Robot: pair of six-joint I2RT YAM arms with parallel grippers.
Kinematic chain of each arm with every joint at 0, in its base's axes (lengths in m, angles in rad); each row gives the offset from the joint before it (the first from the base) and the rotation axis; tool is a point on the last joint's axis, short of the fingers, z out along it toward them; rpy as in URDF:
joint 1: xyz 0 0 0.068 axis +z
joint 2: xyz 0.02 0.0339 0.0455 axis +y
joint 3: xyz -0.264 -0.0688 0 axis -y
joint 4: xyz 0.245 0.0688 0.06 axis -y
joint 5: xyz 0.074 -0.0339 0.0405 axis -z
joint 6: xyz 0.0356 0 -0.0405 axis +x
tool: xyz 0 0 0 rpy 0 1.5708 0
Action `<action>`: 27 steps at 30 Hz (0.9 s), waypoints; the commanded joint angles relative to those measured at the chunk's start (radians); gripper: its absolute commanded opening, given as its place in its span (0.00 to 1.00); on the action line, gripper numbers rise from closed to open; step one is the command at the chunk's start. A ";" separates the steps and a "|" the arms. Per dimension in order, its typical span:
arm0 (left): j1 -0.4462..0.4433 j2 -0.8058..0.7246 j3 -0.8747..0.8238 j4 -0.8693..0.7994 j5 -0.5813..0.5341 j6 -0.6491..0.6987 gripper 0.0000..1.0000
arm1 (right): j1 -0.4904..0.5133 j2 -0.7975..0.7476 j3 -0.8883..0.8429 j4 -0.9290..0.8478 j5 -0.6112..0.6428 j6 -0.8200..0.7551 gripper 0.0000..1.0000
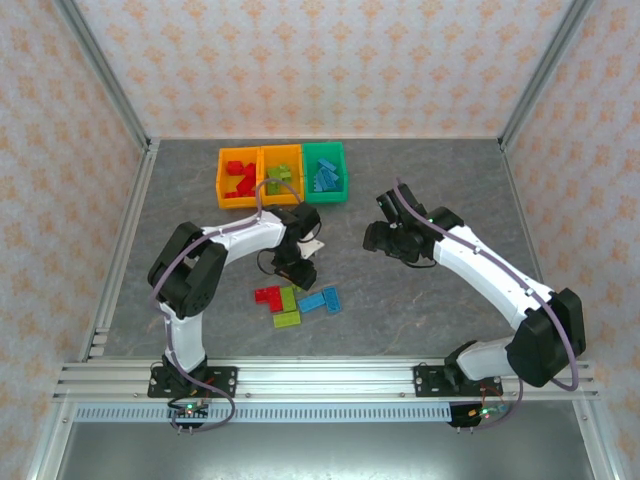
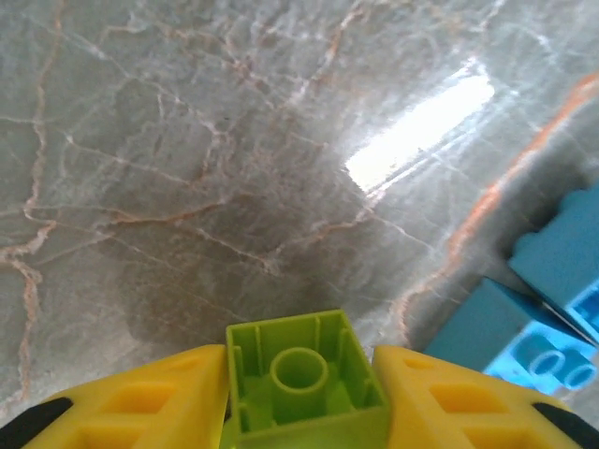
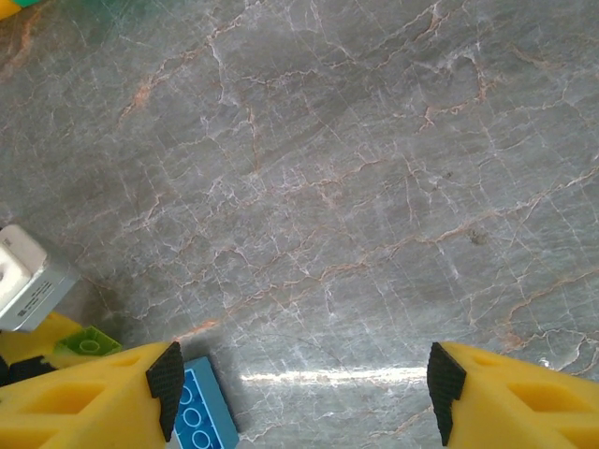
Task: Sort the legos into containers by color
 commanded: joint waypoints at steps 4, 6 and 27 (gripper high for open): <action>-0.006 0.024 -0.008 0.021 -0.101 -0.045 0.35 | 0.002 -0.010 -0.014 -0.019 -0.060 -0.008 0.71; -0.005 0.005 0.003 0.022 -0.120 -0.056 0.31 | 0.002 -0.009 -0.013 -0.016 -0.065 -0.006 0.71; 0.318 0.419 1.058 -0.037 -0.437 -0.336 0.26 | 0.003 0.050 0.043 0.037 -0.039 -0.009 0.71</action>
